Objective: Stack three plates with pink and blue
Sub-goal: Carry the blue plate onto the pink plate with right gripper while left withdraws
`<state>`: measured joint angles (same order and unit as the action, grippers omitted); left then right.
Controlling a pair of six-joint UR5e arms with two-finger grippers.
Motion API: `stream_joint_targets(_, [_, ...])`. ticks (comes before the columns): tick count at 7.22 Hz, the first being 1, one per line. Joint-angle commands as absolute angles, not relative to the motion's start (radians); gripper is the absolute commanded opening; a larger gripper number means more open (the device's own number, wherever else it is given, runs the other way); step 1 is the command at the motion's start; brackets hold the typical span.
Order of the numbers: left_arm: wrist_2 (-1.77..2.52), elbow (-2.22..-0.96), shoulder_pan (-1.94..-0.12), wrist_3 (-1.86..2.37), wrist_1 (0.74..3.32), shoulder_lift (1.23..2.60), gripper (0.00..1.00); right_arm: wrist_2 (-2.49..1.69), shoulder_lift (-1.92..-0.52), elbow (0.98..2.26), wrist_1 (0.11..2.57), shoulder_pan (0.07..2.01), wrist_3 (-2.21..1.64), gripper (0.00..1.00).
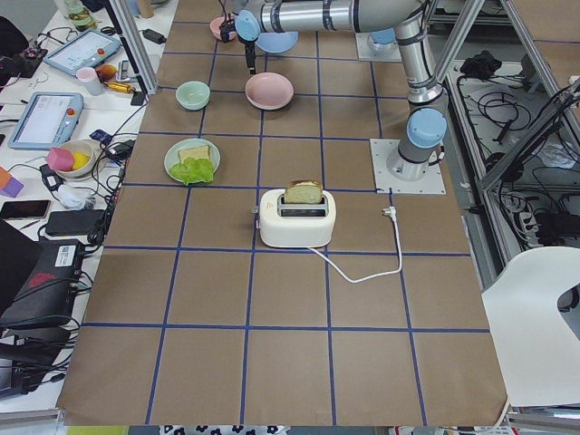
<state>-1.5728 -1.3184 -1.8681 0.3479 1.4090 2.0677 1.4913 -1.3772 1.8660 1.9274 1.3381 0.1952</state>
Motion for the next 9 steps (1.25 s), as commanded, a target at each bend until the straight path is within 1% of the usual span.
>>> stream_joint_targets(1, [-1.566,-1.331,-1.757,0.258,1.504,1.947,1.00,1.464,-1.396,1.856,1.930,1.532,-0.098,0.00])
stream_joint_targets(2, [-1.563,-1.341,-1.743,0.220,1.523,1.898,1.00,1.453,-1.390,1.855,1.977,1.624,-0.218,0.00])
stream_joint_targets(3, [-1.559,-1.360,-1.743,0.215,1.601,1.838,1.00,1.457,-1.365,1.853,2.061,1.713,-0.303,0.00])
stream_joint_targets(4, [-1.557,-1.380,-1.750,0.210,1.617,1.774,1.00,1.456,-1.336,1.855,2.089,1.764,-0.342,0.00])
stream_joint_targets(6, [-1.572,-1.448,-1.744,0.218,1.620,1.660,1.00,1.453,-1.296,1.865,2.140,1.787,-0.359,0.00])
stream_joint_targets(7, [-1.572,-1.510,-1.720,0.213,1.597,1.640,1.00,1.453,-1.278,1.862,2.158,1.787,-0.360,0.00])
stream_joint_targets(8, [-1.574,-1.541,-1.700,0.207,1.573,1.620,1.00,1.453,-1.276,1.864,2.163,1.789,-0.367,0.09])
stream_joint_targets(9, [-1.569,-1.551,-1.678,0.190,1.562,1.615,1.00,1.453,-1.269,1.856,2.167,1.789,-0.367,0.80])
